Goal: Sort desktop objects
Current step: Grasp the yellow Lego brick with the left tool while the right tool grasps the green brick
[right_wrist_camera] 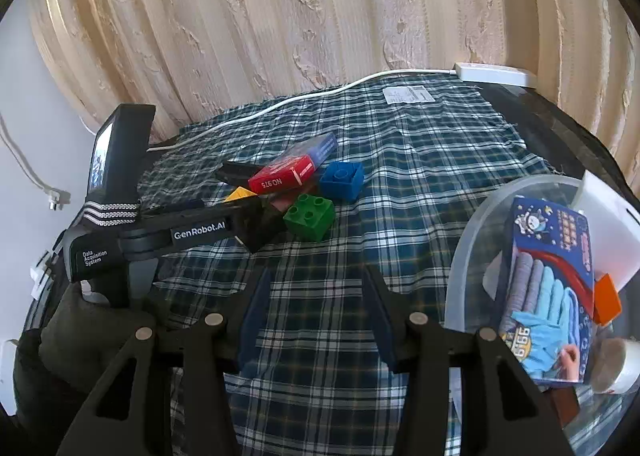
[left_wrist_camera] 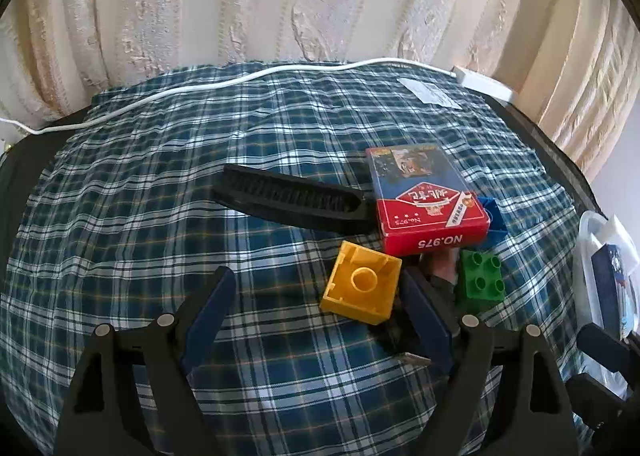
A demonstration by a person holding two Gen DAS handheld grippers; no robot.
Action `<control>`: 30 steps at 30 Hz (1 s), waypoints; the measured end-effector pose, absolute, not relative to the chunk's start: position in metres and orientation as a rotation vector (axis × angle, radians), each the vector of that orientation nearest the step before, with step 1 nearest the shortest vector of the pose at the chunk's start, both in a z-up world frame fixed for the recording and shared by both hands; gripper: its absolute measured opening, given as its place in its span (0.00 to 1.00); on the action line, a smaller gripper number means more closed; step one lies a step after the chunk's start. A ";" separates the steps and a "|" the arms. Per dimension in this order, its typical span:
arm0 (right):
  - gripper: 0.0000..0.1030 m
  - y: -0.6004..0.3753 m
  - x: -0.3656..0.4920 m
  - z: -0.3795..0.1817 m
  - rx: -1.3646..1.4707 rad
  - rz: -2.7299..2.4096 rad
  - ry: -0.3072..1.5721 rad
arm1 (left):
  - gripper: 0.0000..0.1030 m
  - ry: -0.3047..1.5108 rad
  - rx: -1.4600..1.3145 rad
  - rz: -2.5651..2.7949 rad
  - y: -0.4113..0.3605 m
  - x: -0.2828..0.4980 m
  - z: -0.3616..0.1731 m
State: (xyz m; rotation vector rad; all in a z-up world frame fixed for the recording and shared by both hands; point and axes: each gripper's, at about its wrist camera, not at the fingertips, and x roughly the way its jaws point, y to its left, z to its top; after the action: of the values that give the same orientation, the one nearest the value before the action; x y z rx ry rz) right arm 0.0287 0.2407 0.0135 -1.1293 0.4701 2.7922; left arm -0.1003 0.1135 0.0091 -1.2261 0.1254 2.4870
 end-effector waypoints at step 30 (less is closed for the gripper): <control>0.51 0.236 -0.057 -0.009 -1.304 2.713 0.370 | 0.34 -0.046 -1.159 2.534 0.084 -0.088 0.033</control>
State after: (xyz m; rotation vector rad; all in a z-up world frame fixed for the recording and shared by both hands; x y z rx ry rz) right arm -0.0572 0.2361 -0.0091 -1.3035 0.3697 2.7128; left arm -0.0878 0.0842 0.0327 -1.1593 -0.0460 2.5341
